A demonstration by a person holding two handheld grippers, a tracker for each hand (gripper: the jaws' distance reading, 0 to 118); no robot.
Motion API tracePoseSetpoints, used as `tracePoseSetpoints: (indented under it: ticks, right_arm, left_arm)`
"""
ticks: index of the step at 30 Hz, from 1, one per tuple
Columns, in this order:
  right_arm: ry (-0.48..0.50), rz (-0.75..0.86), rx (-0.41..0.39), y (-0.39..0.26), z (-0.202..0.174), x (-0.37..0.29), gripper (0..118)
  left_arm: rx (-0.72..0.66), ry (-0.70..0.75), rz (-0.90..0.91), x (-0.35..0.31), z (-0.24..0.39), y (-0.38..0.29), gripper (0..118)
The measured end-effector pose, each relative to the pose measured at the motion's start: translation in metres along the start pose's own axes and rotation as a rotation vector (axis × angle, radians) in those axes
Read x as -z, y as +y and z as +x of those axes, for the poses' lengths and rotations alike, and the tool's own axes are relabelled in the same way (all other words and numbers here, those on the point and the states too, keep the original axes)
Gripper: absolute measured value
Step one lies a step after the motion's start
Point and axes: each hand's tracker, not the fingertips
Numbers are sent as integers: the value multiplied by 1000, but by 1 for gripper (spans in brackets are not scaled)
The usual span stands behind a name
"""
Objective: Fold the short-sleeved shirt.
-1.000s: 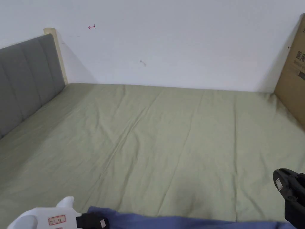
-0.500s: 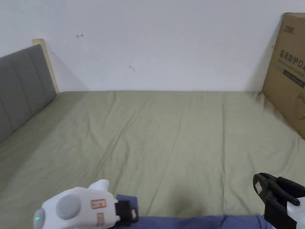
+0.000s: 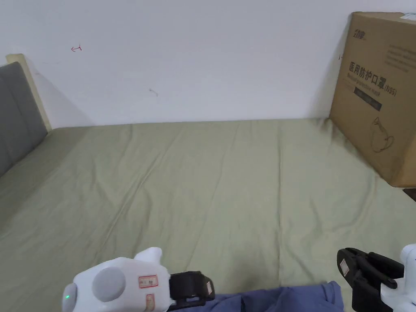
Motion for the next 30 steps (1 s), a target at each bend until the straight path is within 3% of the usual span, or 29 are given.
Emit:
tracePoseSetpoints:
  ticks: [1, 3, 8, 12, 15, 17, 20, 22, 24, 28, 29, 30]
  right_arm:
    - [-2, 0, 7, 0, 1, 1, 6]
    - [-5, -3, 19, 0, 3, 4, 6]
    - [3, -7, 31, 0, 3, 5, 6]
    - [-1, -13, 23, 2, 1, 3, 6]
    - [23, -24, 56, 4, 2, 6, 6]
    - [32, -23, 68, 6, 0, 7, 6]
    - [37, -23, 59, 8, -3, 10, 7]
    - [33, -36, 34, 11, -5, 14, 7]
    - [27, -42, 22, 13, -6, 15, 7]
    - [37, -39, 21, 15, -8, 16, 7]
    - [44, -43, 21, 15, -9, 17, 7]
    - [52, -49, 20, 15, -10, 18, 7]
  left_arm:
    - [31, 28, 13, -5, 1, -2, 79]
    - [102, 44, 32, -5, -3, -1, 0]
    - [172, 8, -115, 45, 19, -12, 0]
    - [251, 68, -234, 110, 37, -30, 0]
    - [238, 70, -208, 126, 50, -44, 0]
    - [182, 6, -173, 116, 55, -39, 0]
    - [63, -313, -84, 84, 48, -36, 0]
    - [22, -431, 12, 54, 34, -28, 0]
    - [-16, -462, 96, 18, 13, -20, 0]
    - [-86, -456, 47, -36, -38, -6, 0]
    - [-116, -457, 28, -42, -56, -6, 7]
    - [-141, -460, 25, -44, -80, -2, 38]
